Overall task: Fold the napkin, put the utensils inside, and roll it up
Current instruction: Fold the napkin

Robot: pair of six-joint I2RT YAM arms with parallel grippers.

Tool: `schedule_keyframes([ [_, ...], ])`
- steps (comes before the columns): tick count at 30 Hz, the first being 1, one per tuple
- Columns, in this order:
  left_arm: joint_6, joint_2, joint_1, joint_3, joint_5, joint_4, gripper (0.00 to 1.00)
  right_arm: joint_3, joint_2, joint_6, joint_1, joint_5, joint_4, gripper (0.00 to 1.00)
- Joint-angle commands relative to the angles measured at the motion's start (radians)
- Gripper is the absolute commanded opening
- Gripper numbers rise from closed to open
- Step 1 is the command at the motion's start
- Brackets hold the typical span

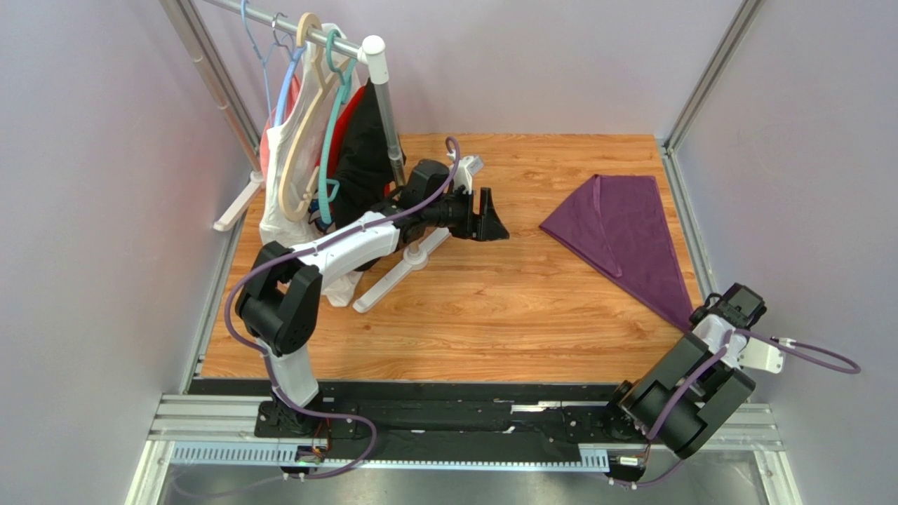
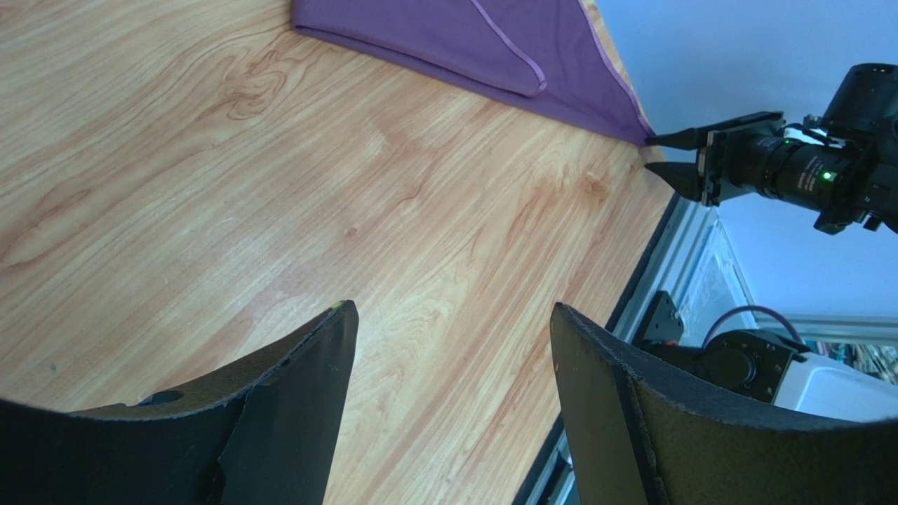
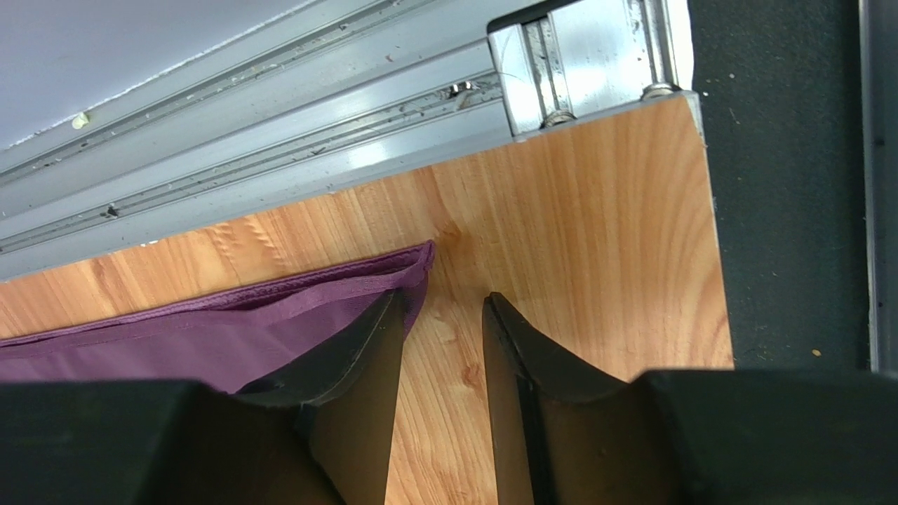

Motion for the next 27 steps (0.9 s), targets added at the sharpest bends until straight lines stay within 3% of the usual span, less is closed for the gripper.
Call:
schedule_keyframes([
  [1, -0.005, 0.006, 0.009, 0.007, 0.009, 0.033, 0.76, 0.048, 0.024, -0.028, -0.011, 0.026, 0.035, 0.38],
  [12, -0.005, 0.006, 0.009, 0.008, 0.005, 0.031, 0.76, 0.050, 0.078, -0.015, -0.022, 0.003, 0.053, 0.30],
  [17, -0.005, 0.011, 0.012, 0.005, 0.003, 0.031, 0.76, 0.056, 0.092, -0.016, -0.023, -0.002, 0.061, 0.18],
  [24, -0.007, 0.023, 0.016, 0.019, 0.011, 0.034, 0.75, 0.049, 0.093, -0.031, -0.025, 0.007, 0.076, 0.10],
  [27, -0.005, 0.026, 0.018, 0.024, 0.014, 0.033, 0.75, 0.050, 0.099, -0.047, -0.025, 0.004, 0.094, 0.01],
])
